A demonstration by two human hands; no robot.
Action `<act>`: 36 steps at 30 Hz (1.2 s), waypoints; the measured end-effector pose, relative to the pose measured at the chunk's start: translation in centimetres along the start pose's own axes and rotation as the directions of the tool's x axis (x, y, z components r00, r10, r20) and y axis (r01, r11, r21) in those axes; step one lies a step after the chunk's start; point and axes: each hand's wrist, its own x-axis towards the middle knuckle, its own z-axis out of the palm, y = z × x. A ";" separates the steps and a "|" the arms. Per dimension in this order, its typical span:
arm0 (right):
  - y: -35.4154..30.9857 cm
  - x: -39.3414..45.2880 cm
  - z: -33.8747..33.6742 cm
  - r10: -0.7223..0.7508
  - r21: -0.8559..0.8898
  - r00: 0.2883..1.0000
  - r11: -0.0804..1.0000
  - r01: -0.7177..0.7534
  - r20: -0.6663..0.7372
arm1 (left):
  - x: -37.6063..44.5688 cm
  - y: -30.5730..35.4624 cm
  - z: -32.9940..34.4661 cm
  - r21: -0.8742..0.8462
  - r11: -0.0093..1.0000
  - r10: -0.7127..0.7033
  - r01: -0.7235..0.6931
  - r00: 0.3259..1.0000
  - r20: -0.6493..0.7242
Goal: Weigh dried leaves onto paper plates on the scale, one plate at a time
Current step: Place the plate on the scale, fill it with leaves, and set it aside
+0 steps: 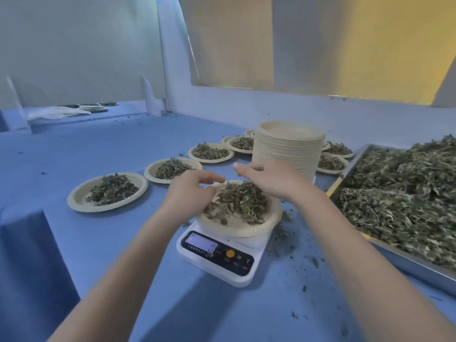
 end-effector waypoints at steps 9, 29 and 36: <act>1.1 0.5 0.8 -0.124 0.070 0.979 0.988 0.137 -0.163 | -0.5 -2.6 2.5 -0.312 0.941 -0.020 -0.133 0.897 -0.442; 0.1 -0.4 1.5 -0.099 -0.106 0.995 0.990 0.097 -0.013 | -1.4 -5.4 2.5 -0.315 0.948 -0.075 -0.052 0.923 -0.377; -0.6 -1.1 1.5 -0.184 0.203 0.981 0.964 0.169 0.061 | -1.9 -4.9 2.9 -0.244 0.961 0.005 -0.130 0.892 -0.453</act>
